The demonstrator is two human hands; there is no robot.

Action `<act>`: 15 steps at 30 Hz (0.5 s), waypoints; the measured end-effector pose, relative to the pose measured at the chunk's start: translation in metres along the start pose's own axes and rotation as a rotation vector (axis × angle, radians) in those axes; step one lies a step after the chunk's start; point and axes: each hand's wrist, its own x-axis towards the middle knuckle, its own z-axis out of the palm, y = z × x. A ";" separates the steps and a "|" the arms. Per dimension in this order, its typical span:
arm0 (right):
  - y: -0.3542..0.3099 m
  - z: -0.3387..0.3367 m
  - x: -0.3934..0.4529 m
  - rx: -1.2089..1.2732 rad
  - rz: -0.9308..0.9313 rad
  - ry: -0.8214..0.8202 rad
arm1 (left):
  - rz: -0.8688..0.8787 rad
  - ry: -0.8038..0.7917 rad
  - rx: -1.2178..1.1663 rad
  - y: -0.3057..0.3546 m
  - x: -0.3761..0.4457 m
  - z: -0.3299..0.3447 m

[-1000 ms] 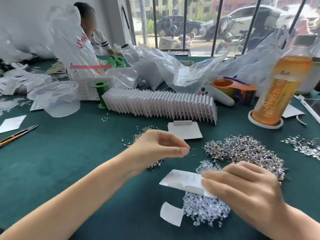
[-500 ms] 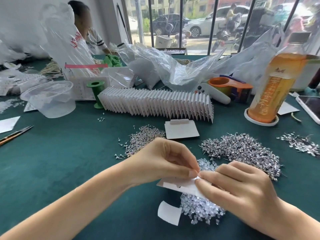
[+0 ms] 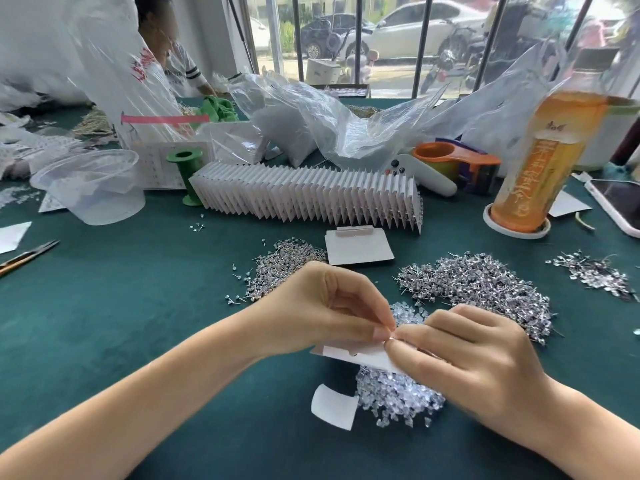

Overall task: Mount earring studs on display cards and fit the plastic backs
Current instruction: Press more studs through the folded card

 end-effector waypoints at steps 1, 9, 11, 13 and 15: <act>0.000 0.000 0.000 0.000 -0.002 0.000 | 0.000 0.003 0.003 0.000 0.000 0.000; 0.000 0.002 -0.002 -0.016 -0.027 -0.006 | -0.022 -0.050 0.037 0.001 0.000 -0.002; 0.000 0.002 -0.002 -0.002 -0.012 0.001 | -0.016 -0.037 0.061 0.001 0.000 -0.001; 0.000 0.002 -0.002 0.013 0.005 0.019 | -0.013 -0.003 0.048 0.002 -0.001 -0.001; 0.000 0.002 -0.002 0.018 0.008 0.025 | -0.018 0.030 0.023 0.002 0.000 -0.003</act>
